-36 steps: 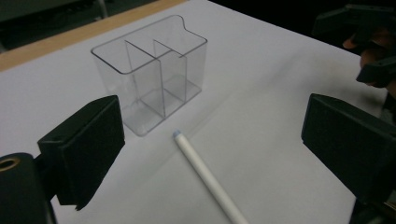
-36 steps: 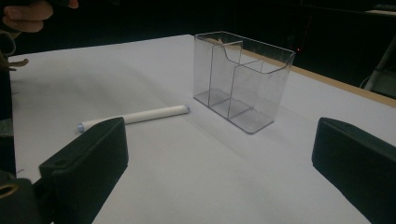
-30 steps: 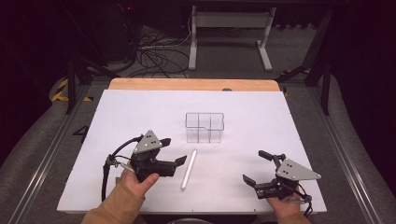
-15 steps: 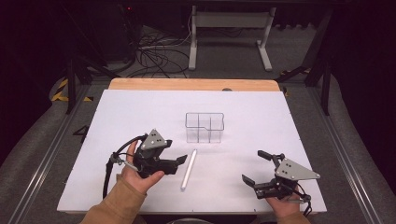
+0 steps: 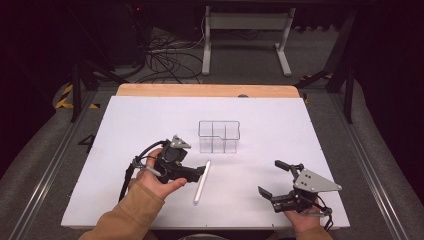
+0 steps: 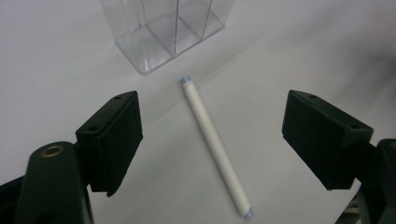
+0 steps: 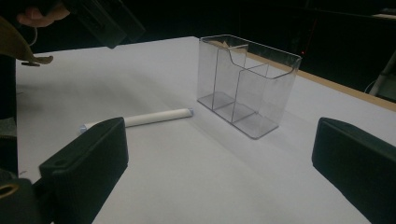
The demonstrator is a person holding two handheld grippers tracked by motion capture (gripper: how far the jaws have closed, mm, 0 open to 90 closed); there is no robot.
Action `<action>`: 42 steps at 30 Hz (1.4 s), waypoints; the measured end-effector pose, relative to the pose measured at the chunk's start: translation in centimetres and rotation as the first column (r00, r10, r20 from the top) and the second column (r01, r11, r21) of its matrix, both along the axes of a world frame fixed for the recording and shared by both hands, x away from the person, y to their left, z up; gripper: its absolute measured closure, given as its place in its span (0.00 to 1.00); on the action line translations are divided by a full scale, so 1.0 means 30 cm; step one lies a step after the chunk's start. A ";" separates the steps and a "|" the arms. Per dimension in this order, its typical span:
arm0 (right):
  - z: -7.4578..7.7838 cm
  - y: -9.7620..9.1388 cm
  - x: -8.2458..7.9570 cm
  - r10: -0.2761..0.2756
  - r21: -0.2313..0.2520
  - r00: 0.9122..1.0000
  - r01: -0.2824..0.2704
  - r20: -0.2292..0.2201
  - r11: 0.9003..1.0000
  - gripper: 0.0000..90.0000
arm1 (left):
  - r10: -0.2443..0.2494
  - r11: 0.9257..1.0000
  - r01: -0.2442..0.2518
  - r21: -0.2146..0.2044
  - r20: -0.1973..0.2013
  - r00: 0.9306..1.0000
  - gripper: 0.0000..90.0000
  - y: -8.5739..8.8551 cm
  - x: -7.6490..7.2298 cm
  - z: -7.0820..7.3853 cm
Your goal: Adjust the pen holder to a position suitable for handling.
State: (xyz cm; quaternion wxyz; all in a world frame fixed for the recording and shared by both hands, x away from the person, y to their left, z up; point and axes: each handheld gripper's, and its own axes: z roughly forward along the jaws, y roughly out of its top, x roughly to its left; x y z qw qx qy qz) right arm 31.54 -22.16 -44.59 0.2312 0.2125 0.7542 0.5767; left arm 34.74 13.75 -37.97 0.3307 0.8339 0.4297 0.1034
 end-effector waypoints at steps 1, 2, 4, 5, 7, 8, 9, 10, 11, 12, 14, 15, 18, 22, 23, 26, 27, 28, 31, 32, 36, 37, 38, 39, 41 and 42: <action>0.000 0.001 0.000 0.000 0.001 1.000 0.000 -0.004 1.000 0.05 | 0.009 1.000 -0.009 0.016 -0.023 1.000 0.23 -0.005 0.008 -0.006; 0.000 0.002 0.001 0.001 -0.003 1.000 -0.001 -0.001 1.000 0.05 | 0.015 1.000 -0.014 0.025 -0.037 0.999 0.23 -0.009 0.015 -0.012; 0.000 0.005 0.003 0.005 0.000 1.000 -0.005 0.000 1.000 0.05 | 0.018 0.999 -0.015 0.034 -0.067 0.998 0.23 -0.017 0.028 -0.024; 0.001 0.005 0.003 0.005 -0.001 1.000 -0.005 -0.002 1.000 0.05 | 0.017 0.999 -0.015 0.034 -0.079 0.997 0.23 -0.022 0.033 -0.029; 0.001 0.006 0.006 0.008 -0.001 1.000 -0.008 0.000 1.000 0.05 | 0.015 0.999 -0.011 0.039 -0.098 0.995 0.23 -0.030 0.044 -0.037; 0.001 0.006 0.007 0.009 0.000 1.000 -0.009 -0.001 1.000 0.05 | 0.012 0.999 -0.009 0.032 -0.116 0.993 0.23 -0.034 0.050 -0.041; 0.002 0.007 0.009 0.011 0.003 1.000 -0.011 -0.001 1.000 0.05 | 0.012 0.999 -0.008 0.034 -0.127 0.992 0.23 -0.037 0.056 -0.045; 0.002 0.008 0.011 0.013 0.003 1.000 -0.013 0.000 1.000 0.05 | 0.013 1.000 -0.009 0.026 -0.148 0.989 0.23 -0.042 0.062 -0.050; 0.002 0.009 0.012 0.016 0.002 1.000 -0.016 0.000 1.000 0.05 | 0.013 1.000 -0.009 0.026 -0.169 0.985 0.23 -0.045 0.070 -0.055; 0.002 0.011 0.014 0.018 0.004 1.000 -0.018 -0.001 1.000 0.05 | 0.001 1.000 0.002 0.018 -0.199 0.980 0.24 -0.047 0.080 -0.061; 0.004 0.014 0.018 0.029 0.008 1.000 -0.029 0.000 1.000 0.04 | -0.001 1.000 0.002 0.006 -0.242 0.970 0.25 -0.050 0.097 -0.071; 0.005 0.016 0.020 0.035 0.013 0.999 -0.035 0.003 0.999 0.04 | 0.008 1.000 -0.007 0.005 -0.255 0.967 0.26 -0.054 0.102 -0.077; 0.008 0.021 0.024 0.051 0.020 0.999 -0.051 0.005 0.999 0.03 | 0.029 1.000 -0.024 0.019 -0.273 0.962 0.29 -0.062 0.118 -0.092; 0.008 0.026 0.032 0.057 0.018 0.998 -0.057 0.004 0.998 0.03 | 0.063 0.998 -0.054 0.036 -0.288 0.956 0.32 -0.075 0.131 -0.117; 0.008 0.027 0.033 0.059 0.019 0.998 -0.059 0.006 0.998 0.03 | 0.066 0.998 -0.057 0.038 -0.297 0.952 0.32 -0.078 0.134 -0.123; 0.008 0.027 0.034 0.060 0.019 0.998 -0.060 0.004 0.998 0.03 | 0.077 0.997 -0.066 0.046 -0.305 0.949 0.33 -0.086 0.139 -0.139; 0.008 0.027 0.034 0.060 0.019 0.998 -0.060 0.004 0.998 0.03 | 0.084 0.996 -0.071 0.053 -0.302 0.950 0.33 -0.088 0.141 -0.142; 0.009 0.026 0.034 0.061 0.015 0.998 -0.061 0.006 0.998 0.03 | 0.089 0.996 -0.077 0.052 -0.304 0.948 0.33 -0.090 0.142 -0.145; 0.009 0.025 0.031 0.059 0.014 0.998 -0.059 0.006 0.998 0.03 | 0.117 0.993 -0.103 0.064 -0.290 0.950 0.35 -0.094 0.141 -0.151; 0.009 0.025 0.030 0.058 0.014 0.998 -0.058 0.006 0.998 0.03 | 0.130 0.991 -0.118 0.059 -0.288 0.949 0.38 -0.096 0.141 -0.153; 0.009 0.026 0.029 0.057 0.012 0.998 -0.057 0.007 0.998 0.03 | 0.139 0.990 -0.126 0.066 -0.278 0.950 0.39 -0.104 0.136 -0.156; 0.008 0.026 0.030 0.057 0.012 0.998 -0.057 0.008 0.998 0.03 | 0.146 0.989 -0.131 0.072 -0.276 0.950 0.40 -0.105 0.135 -0.157; 0.008 0.026 0.030 0.056 0.011 0.998 -0.057 0.007 0.998 0.03 | 0.153 0.988 -0.136 0.078 -0.272 0.950 0.41 -0.107 0.134 -0.159; 0.008 0.026 0.030 0.056 0.011 0.998 -0.056 0.008 0.998 0.03 | 0.161 0.986 -0.143 0.083 -0.271 0.949 0.42 -0.109 0.134 -0.160; 0.008 0.026 0.029 0.057 0.010 0.998 -0.057 0.007 0.998 0.03 | 0.170 0.985 -0.151 0.088 -0.276 0.946 0.46 -0.114 0.134 -0.165; 0.008 0.026 0.029 0.057 0.009 0.998 -0.057 0.008 0.998 0.03 | 0.168 0.985 -0.149 0.090 -0.280 0.945 0.46 -0.117 0.134 -0.167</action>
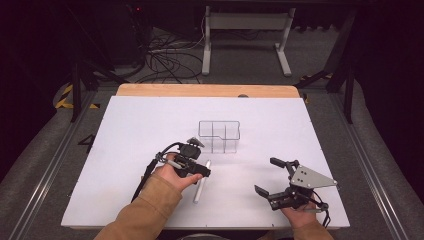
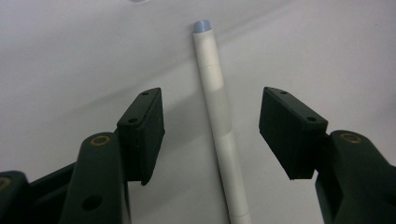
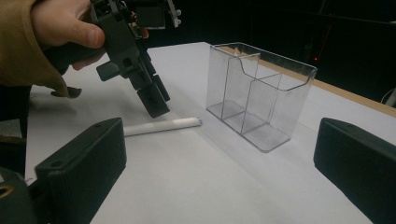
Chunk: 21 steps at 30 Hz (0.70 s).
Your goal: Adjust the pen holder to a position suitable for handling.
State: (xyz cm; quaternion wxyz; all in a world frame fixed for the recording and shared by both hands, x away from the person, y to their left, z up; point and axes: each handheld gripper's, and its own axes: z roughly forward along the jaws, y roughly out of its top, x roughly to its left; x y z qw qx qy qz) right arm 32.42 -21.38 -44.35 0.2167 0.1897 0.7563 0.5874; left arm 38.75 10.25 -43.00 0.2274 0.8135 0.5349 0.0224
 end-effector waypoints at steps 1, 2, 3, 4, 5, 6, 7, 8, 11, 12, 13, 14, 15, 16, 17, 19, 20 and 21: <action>0.000 0.000 0.000 -0.001 0.000 1.000 0.001 0.000 1.000 0.03 | 0.000 1.000 0.000 0.003 -0.007 1.000 0.46 -0.003 0.001 -0.003; 0.000 -0.001 0.000 -0.001 0.000 1.000 0.001 -0.001 1.000 0.03 | 0.002 1.000 -0.002 0.010 -0.009 1.000 0.47 -0.007 0.001 -0.006; 0.000 -0.001 0.000 -0.002 0.000 1.000 0.002 -0.001 1.000 0.03 | 0.004 1.000 -0.003 0.015 -0.010 1.000 0.47 -0.011 0.000 -0.008; 0.000 -0.001 0.000 -0.002 0.000 1.000 0.002 -0.001 1.000 0.03 | 0.007 1.000 -0.007 0.018 -0.011 1.000 0.48 -0.015 0.000 -0.011; 0.000 -0.001 0.000 -0.001 -0.002 1.000 0.001 0.000 1.000 0.03 | 0.008 1.000 -0.008 0.021 -0.017 1.000 0.48 -0.019 -0.001 -0.013; 0.000 -0.001 0.000 0.000 -0.002 1.000 0.000 0.000 1.000 0.03 | 0.009 1.000 -0.009 0.024 -0.023 1.000 0.48 -0.023 -0.001 -0.015; 0.000 -0.001 -0.001 -0.001 -0.002 1.000 0.001 0.000 1.000 0.03 | 0.010 1.000 -0.009 0.028 -0.024 1.000 0.50 -0.026 -0.001 -0.018; 0.000 -0.002 0.000 0.000 -0.004 1.000 0.000 0.000 1.000 0.03 | 0.011 0.999 -0.010 0.032 -0.027 1.000 0.51 -0.029 0.000 -0.019; -0.001 -0.001 0.000 0.000 -0.003 1.000 0.000 -0.001 1.000 0.03 | 0.023 0.999 -0.021 0.045 -0.035 0.999 0.56 -0.033 0.003 -0.022; -0.002 0.000 0.000 0.000 -0.002 1.000 0.000 -0.001 1.000 0.03 | 0.031 0.998 -0.029 0.053 -0.035 0.999 0.59 -0.034 0.003 -0.022; -0.002 0.000 -0.001 0.000 -0.003 1.000 0.000 0.000 1.000 0.03 | 0.034 0.998 -0.032 0.056 -0.036 0.999 0.61 -0.035 0.004 -0.023; -0.002 0.000 0.000 -0.001 -0.004 1.000 0.001 0.000 1.000 0.03 | 0.036 0.998 -0.034 0.058 -0.039 0.999 0.63 -0.036 0.005 -0.025; -0.002 0.000 0.000 -0.001 -0.004 1.000 0.001 -0.001 1.000 0.03 | 0.037 0.997 -0.035 0.062 -0.042 0.998 0.64 -0.037 0.006 -0.026; -0.002 0.001 -0.001 -0.001 -0.006 1.000 0.001 -0.001 1.000 0.03 | 0.039 0.997 -0.036 0.065 -0.043 0.998 0.65 -0.038 0.006 -0.027; -0.002 0.001 -0.001 0.000 -0.006 1.000 0.000 -0.002 1.000 0.03 | 0.043 0.997 -0.040 0.068 -0.045 0.998 0.67 -0.041 0.006 -0.029; -0.003 0.001 -0.001 0.000 -0.006 1.000 0.000 -0.001 1.000 0.03 | 0.046 0.996 -0.043 0.073 -0.044 0.998 0.69 -0.046 0.006 -0.031; -0.003 0.001 -0.001 -0.001 -0.007 1.000 0.001 -0.004 1.000 0.03 | 0.049 0.996 -0.046 0.081 -0.043 0.998 0.71 -0.049 0.006 -0.032; -0.003 0.001 -0.001 -0.001 -0.007 1.000 0.001 -0.004 1.000 0.03 | 0.051 0.995 -0.047 0.083 -0.043 0.998 0.73 -0.051 0.005 -0.033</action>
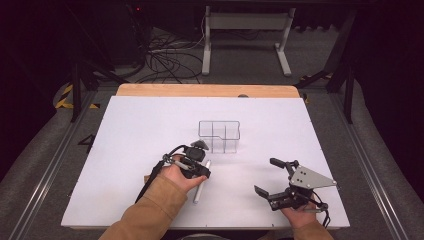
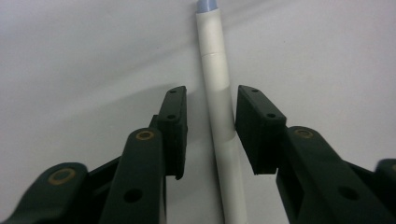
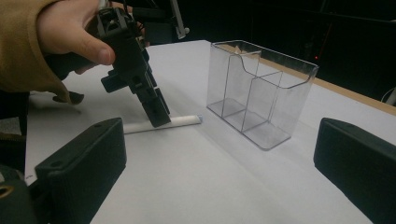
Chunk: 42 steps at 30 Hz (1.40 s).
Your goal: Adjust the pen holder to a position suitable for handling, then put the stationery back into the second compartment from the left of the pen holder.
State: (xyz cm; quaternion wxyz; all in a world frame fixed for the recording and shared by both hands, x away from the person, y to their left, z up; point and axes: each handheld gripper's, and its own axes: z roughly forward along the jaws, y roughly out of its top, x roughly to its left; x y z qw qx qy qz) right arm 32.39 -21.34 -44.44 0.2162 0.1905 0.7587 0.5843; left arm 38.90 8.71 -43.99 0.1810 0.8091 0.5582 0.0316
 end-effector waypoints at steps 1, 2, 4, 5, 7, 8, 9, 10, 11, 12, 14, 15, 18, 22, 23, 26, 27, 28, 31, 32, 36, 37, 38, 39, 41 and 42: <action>0.000 0.000 0.000 0.000 0.000 1.000 0.000 0.000 1.000 0.03 | 0.001 1.000 -0.001 0.003 0.002 1.000 0.75 -0.004 -0.001 -0.001; 0.000 0.000 0.000 0.000 -0.001 1.000 0.000 0.001 1.000 0.03 | -0.003 1.000 0.003 0.006 -0.003 1.000 0.76 -0.007 -0.001 -0.003; -0.001 0.000 0.000 0.002 -0.002 1.000 -0.002 -0.001 1.000 0.03 | 0.000 1.000 0.000 0.015 -0.007 1.000 0.79 -0.015 -0.002 -0.006; -0.001 0.000 0.001 0.001 -0.002 1.000 -0.001 0.001 1.000 0.03 | 0.005 1.000 -0.005 0.024 -0.002 1.000 0.79 -0.019 -0.003 -0.007; -0.002 0.000 0.001 0.001 -0.002 1.000 -0.001 0.001 1.000 0.03 | 0.010 0.999 -0.010 0.031 0.004 1.000 0.81 -0.023 -0.003 -0.007; -0.002 0.000 0.000 0.002 -0.002 1.000 -0.002 -0.001 1.000 0.03 | 0.015 0.999 -0.015 0.037 0.006 1.000 0.82 -0.025 -0.003 -0.008; -0.002 0.000 0.000 0.002 -0.002 1.000 -0.002 -0.001 1.000 0.03 | 0.018 0.999 -0.018 0.039 0.007 1.000 0.83 -0.026 -0.003 -0.008; -0.002 0.000 0.001 0.002 -0.003 1.000 -0.002 0.001 1.000 0.03 | 0.020 0.999 -0.020 0.042 0.008 1.000 0.83 -0.028 -0.004 -0.008; -0.002 0.000 0.001 0.001 -0.002 1.000 -0.001 0.001 1.000 0.03 | 0.024 0.999 -0.025 0.044 0.012 1.000 0.84 -0.030 -0.006 -0.008; -0.003 0.001 0.001 0.001 -0.004 1.000 -0.001 0.001 1.000 0.03 | 0.027 0.998 -0.028 0.054 0.019 0.999 0.85 -0.033 -0.008 -0.009; -0.003 0.002 0.001 0.002 -0.006 1.000 -0.002 -0.001 1.000 0.03 | 0.033 0.998 -0.034 0.060 0.028 0.999 0.87 -0.036 -0.011 -0.010; -0.003 0.002 0.001 0.002 -0.007 1.000 -0.002 0.000 1.000 0.03 | 0.036 0.997 -0.038 0.060 0.031 0.999 0.87 -0.036 -0.012 -0.010; -0.003 0.001 0.001 0.001 -0.006 1.000 -0.001 0.001 1.000 0.03 | 0.041 0.998 -0.043 0.055 0.034 0.999 0.87 -0.036 -0.013 -0.011; -0.003 0.002 0.001 0.001 -0.009 1.000 -0.001 0.003 1.000 0.03 | 0.038 0.998 -0.040 0.051 0.040 0.998 0.87 -0.035 -0.012 -0.011; -0.004 0.001 0.001 0.000 -0.009 1.000 0.000 0.003 1.000 0.03 | 0.039 0.998 -0.041 0.048 0.042 0.998 0.87 -0.035 -0.013 -0.010; -0.004 0.001 0.003 -0.001 -0.011 1.000 0.001 0.004 1.000 0.03 | 0.037 0.999 -0.039 0.035 0.059 0.998 0.87 -0.032 -0.015 -0.006; -0.005 0.001 0.004 -0.001 -0.011 1.000 0.001 0.003 1.000 0.03 | 0.038 0.999 -0.040 0.028 0.062 0.997 0.87 -0.030 -0.017 -0.001; -0.005 0.002 0.003 0.000 -0.010 1.000 0.000 0.000 1.000 0.03 | 0.036 0.999 -0.037 0.017 0.066 0.997 0.87 -0.028 -0.020 0.004; -0.007 0.003 0.005 0.001 -0.011 1.000 -0.001 -0.002 1.000 0.03 | 0.027 1.000 -0.026 -0.010 0.076 0.997 0.87 -0.020 -0.026 0.016; -0.009 0.003 0.005 0.001 -0.012 1.000 -0.001 -0.004 1.000 0.03 | 0.025 1.000 -0.024 -0.014 0.081 0.996 0.87 -0.017 -0.028 0.020; -0.010 0.000 0.000 0.001 -0.008 1.000 -0.001 -0.002 1.000 0.03 | 0.029 0.999 -0.026 -0.031 0.101 0.994 0.87 -0.007 -0.034 0.028; -0.008 -0.001 -0.001 0.000 -0.007 1.000 0.000 0.000 1.000 0.03 | 0.026 0.999 -0.023 -0.032 0.105 0.994 0.87 -0.003 -0.036 0.031; -0.007 -0.002 0.000 -0.001 -0.006 1.000 0.001 0.002 1.000 0.03 | 0.025 0.999 -0.021 -0.035 0.107 0.994 0.87 -0.001 -0.040 0.033; -0.007 -0.002 0.001 -0.001 -0.005 1.000 0.001 0.001 1.000 0.03 | 0.022 0.999 -0.018 -0.035 0.111 0.994 0.87 0.000 -0.044 0.035; -0.007 -0.001 0.003 -0.001 -0.008 1.000 0.001 0.000 1.000 0.03 | 0.021 0.999 -0.016 -0.041 0.113 0.993 0.87 0.003 -0.050 0.040; -0.008 0.000 0.004 -0.002 -0.010 1.000 0.002 0.000 1.000 0.03 | 0.012 0.999 -0.007 -0.043 0.119 0.993 0.87 0.005 -0.053 0.043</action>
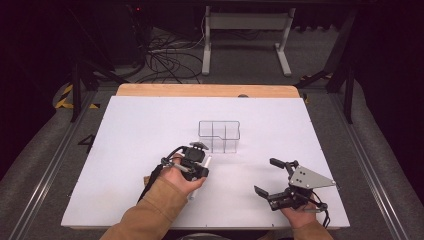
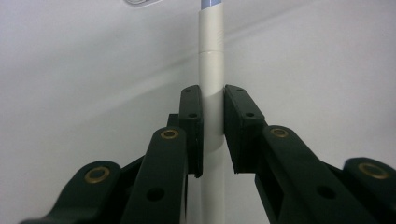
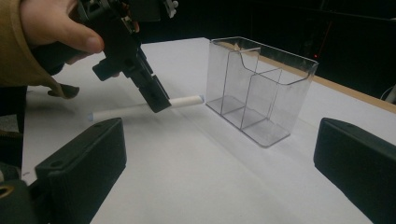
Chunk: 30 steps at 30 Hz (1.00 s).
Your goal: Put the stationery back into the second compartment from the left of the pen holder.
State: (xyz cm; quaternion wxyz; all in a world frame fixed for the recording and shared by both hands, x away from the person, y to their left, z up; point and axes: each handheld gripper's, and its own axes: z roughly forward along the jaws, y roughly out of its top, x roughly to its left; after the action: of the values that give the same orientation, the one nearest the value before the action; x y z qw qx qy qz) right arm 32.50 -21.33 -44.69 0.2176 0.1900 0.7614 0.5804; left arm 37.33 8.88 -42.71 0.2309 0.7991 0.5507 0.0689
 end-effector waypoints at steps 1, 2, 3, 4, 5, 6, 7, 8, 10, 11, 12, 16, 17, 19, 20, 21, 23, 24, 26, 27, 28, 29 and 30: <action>-0.001 0.001 0.000 -0.002 -0.005 1.000 0.002 0.001 1.000 0.03 | 0.002 1.000 -0.002 0.000 0.006 1.000 0.87 0.000 -0.003 0.003; -0.001 0.001 0.000 -0.004 -0.007 1.000 0.004 -0.002 1.000 0.03 | 0.001 1.000 -0.001 0.004 0.013 1.000 0.87 0.001 -0.007 0.006; -0.001 0.001 0.001 -0.003 -0.005 1.000 0.003 -0.002 1.000 0.03 | -0.003 1.000 0.003 0.000 0.016 1.000 0.87 0.002 -0.010 0.008; -0.001 0.001 0.001 -0.002 -0.001 1.000 0.002 -0.001 1.000 0.03 | -0.003 1.000 0.003 -0.005 0.018 1.000 0.87 0.003 -0.012 0.010; 0.000 0.001 0.001 -0.001 0.002 1.000 0.001 0.000 1.000 0.03 | -0.005 1.000 0.005 -0.007 0.020 1.000 0.87 0.004 -0.015 0.013; -0.001 0.001 0.000 -0.001 0.002 1.000 0.001 0.001 1.000 0.03 | -0.006 1.000 0.006 -0.010 0.022 1.000 0.87 0.006 -0.016 0.017; -0.001 0.001 0.000 -0.003 -0.004 1.000 0.003 -0.001 1.000 0.03 | -0.008 1.000 0.008 -0.013 0.025 1.000 0.87 0.010 -0.017 0.022; -0.002 0.002 -0.001 -0.003 -0.007 1.000 0.003 -0.004 1.000 0.03 | -0.009 1.000 0.009 -0.017 0.028 1.000 0.87 0.013 -0.018 0.027; -0.001 0.000 0.000 -0.001 -0.001 1.000 0.001 0.000 1.000 0.03 | -0.009 0.999 0.011 -0.040 0.043 0.999 0.87 0.017 -0.024 0.038; 0.000 0.000 -0.001 0.000 0.001 1.000 0.000 0.001 1.000 0.03 | -0.019 0.998 0.021 -0.051 0.052 0.998 0.87 0.020 -0.027 0.045; 0.000 -0.001 -0.001 0.000 0.001 1.000 0.000 0.002 1.000 0.03 | -0.032 0.997 0.036 -0.064 0.076 0.997 0.87 0.024 -0.031 0.051; 0.000 -0.001 -0.001 -0.002 0.001 1.000 0.002 0.002 1.000 0.03 | -0.063 0.989 0.086 -0.118 0.191 0.980 0.87 0.043 -0.052 0.077; 0.000 -0.001 -0.002 -0.003 0.003 1.000 0.003 0.004 1.000 0.03 | -0.070 0.987 0.098 -0.127 0.208 0.976 0.87 0.050 -0.055 0.084; 0.000 -0.001 -0.002 -0.003 0.003 1.000 0.003 0.003 1.000 0.03 | -0.069 0.980 0.111 -0.163 0.242 0.968 0.87 0.061 -0.062 0.096; 0.000 -0.001 -0.002 -0.003 0.003 1.000 0.003 0.002 1.000 0.03 | -0.079 0.976 0.127 -0.175 0.259 0.963 0.87 0.067 -0.064 0.103; 0.000 -0.001 -0.002 -0.002 0.002 1.000 0.002 0.003 1.000 0.03 | -0.085 0.973 0.140 -0.184 0.281 0.956 0.87 0.073 -0.067 0.110; -0.001 0.000 -0.002 -0.001 0.000 1.000 0.001 0.004 1.000 0.03 | -0.082 0.966 0.153 -0.210 0.314 0.946 0.87 0.079 -0.076 0.123; -0.001 0.000 -0.002 -0.002 0.001 1.000 0.002 0.003 1.000 0.03 | -0.077 0.962 0.157 -0.223 0.332 0.940 0.87 0.085 -0.079 0.130; 0.000 0.000 -0.002 -0.001 0.003 1.000 0.001 0.003 1.000 0.03 | -0.067 0.951 0.169 -0.257 0.361 0.930 0.87 0.094 -0.084 0.142; 0.000 0.000 -0.002 0.000 0.004 1.000 0.000 0.003 1.000 0.03 | -0.060 0.946 0.172 -0.275 0.375 0.925 0.87 0.098 -0.086 0.146; 0.000 0.000 -0.003 -0.001 0.004 1.000 0.001 0.003 1.000 0.03 | -0.057 0.940 0.181 -0.290 0.388 0.920 0.87 0.102 -0.087 0.151; 0.000 0.000 -0.003 0.000 0.003 1.000 0.000 0.002 1.000 0.03 | -0.049 0.936 0.183 -0.300 0.403 0.914 0.87 0.107 -0.089 0.155; -0.001 0.000 -0.003 0.000 0.003 1.000 0.000 0.003 1.000 0.03 | -0.043 0.929 0.188 -0.318 0.412 0.910 0.87 0.109 -0.091 0.159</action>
State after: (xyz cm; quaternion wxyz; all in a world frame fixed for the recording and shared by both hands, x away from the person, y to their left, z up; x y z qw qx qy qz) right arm 32.42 -21.33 -44.71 0.2184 0.1898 0.7601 0.5819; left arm 34.61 12.16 -37.94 0.4803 0.7458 0.4467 0.1167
